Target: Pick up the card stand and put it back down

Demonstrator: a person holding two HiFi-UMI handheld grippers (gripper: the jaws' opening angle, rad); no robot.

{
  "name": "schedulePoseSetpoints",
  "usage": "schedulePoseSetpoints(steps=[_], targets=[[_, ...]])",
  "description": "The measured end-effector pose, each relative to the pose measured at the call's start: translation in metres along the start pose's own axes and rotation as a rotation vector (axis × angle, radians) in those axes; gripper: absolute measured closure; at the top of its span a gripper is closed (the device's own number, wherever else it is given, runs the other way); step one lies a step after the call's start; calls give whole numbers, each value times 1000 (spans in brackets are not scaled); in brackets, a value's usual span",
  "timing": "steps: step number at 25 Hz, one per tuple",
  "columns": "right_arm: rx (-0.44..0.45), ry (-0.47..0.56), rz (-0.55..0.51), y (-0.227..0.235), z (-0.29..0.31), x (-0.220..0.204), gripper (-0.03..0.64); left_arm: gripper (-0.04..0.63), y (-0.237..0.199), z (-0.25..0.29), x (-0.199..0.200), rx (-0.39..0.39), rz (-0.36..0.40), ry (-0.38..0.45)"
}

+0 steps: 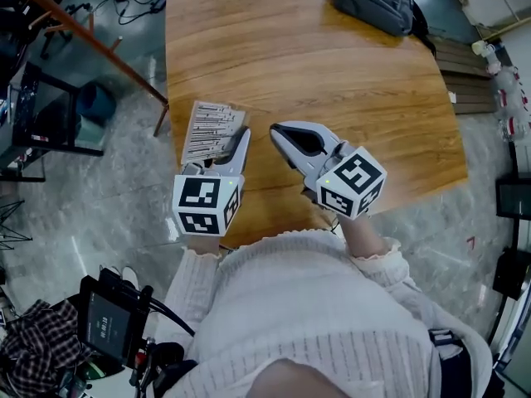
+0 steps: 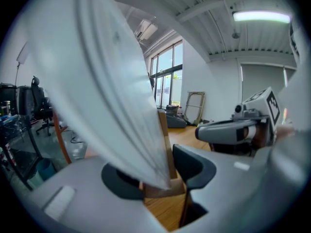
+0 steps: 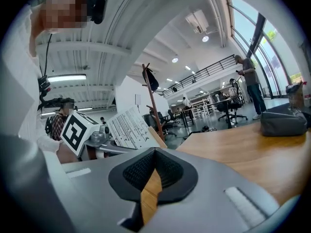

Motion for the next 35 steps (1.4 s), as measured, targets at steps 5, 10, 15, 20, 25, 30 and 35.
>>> schedulePoseSetpoints(steps=[5, 10, 15, 20, 25, 30, 35], targets=[[0, 0, -12, 1, -1, 2, 617, 410, 4, -2, 4, -15, -3, 19], [-13, 1, -11, 2, -6, 4, 617, 410, 6, -2, 7, -40, -47, 41], [-18, 4, -15, -1, -6, 3, 617, 410, 6, -3, 8, -57, -62, 52], [-20, 0, -13, 0, -6, 1, 617, 410, 4, -3, 6, -52, -68, 46], [-24, 0, -11, 2, -8, 3, 617, 410, 4, 0, 5, -45, -56, 34], [-31, -1, -9, 4, -9, 5, 617, 410, 0, 2, 2, -37, -78, 23], [-44, -8, 1, 15, -4, 5, 617, 410, -9, 11, -8, -25, -91, -9]])
Point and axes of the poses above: the fingertips, and each gripper's own axes: z forward along the fingers, y to its right, x out of its top, the point moved 6 cm from there along -z, backward along the fingers, and after that the axes turned 5 degrees about z, right-handed, at the moved point
